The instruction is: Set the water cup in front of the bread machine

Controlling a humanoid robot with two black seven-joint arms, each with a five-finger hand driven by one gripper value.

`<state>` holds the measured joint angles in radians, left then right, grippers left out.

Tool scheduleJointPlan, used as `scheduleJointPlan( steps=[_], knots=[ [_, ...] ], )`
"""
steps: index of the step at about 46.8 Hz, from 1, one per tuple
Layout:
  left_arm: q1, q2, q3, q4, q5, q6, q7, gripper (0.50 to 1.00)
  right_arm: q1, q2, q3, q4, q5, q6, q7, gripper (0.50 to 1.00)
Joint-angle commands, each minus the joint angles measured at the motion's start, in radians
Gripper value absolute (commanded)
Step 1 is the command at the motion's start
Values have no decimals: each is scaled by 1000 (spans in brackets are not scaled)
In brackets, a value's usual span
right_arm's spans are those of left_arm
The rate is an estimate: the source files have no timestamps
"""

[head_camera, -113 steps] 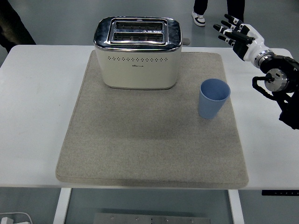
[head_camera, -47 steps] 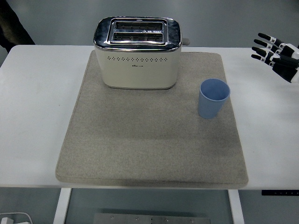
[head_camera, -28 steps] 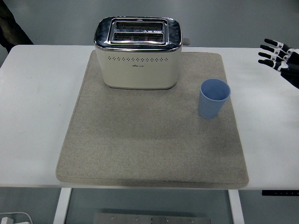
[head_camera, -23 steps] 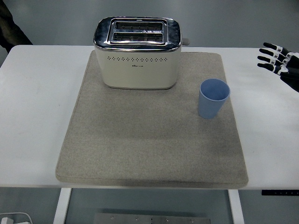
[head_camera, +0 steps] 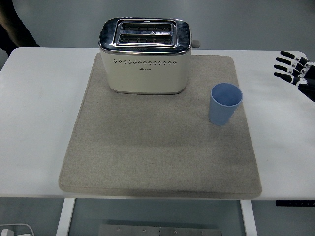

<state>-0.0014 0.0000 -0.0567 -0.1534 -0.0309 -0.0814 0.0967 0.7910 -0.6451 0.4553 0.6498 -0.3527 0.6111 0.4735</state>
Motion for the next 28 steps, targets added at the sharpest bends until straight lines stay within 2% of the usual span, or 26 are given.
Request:
scheduleJointPlan(
  steps=[1, 19, 28],
  knots=[
    [0, 0, 0, 0, 0, -1, 0, 1000, -7, -13, 0, 28, -18, -5, 16, 926],
    [0, 0, 0, 0, 0, -11, 0, 1000, -47, -122, 0, 231, -161, -131, 50, 924],
    [0, 0, 0, -2, 3, -12, 0, 1000, -82, -143, 0, 330, -207, -212, 65, 924]
  ],
)
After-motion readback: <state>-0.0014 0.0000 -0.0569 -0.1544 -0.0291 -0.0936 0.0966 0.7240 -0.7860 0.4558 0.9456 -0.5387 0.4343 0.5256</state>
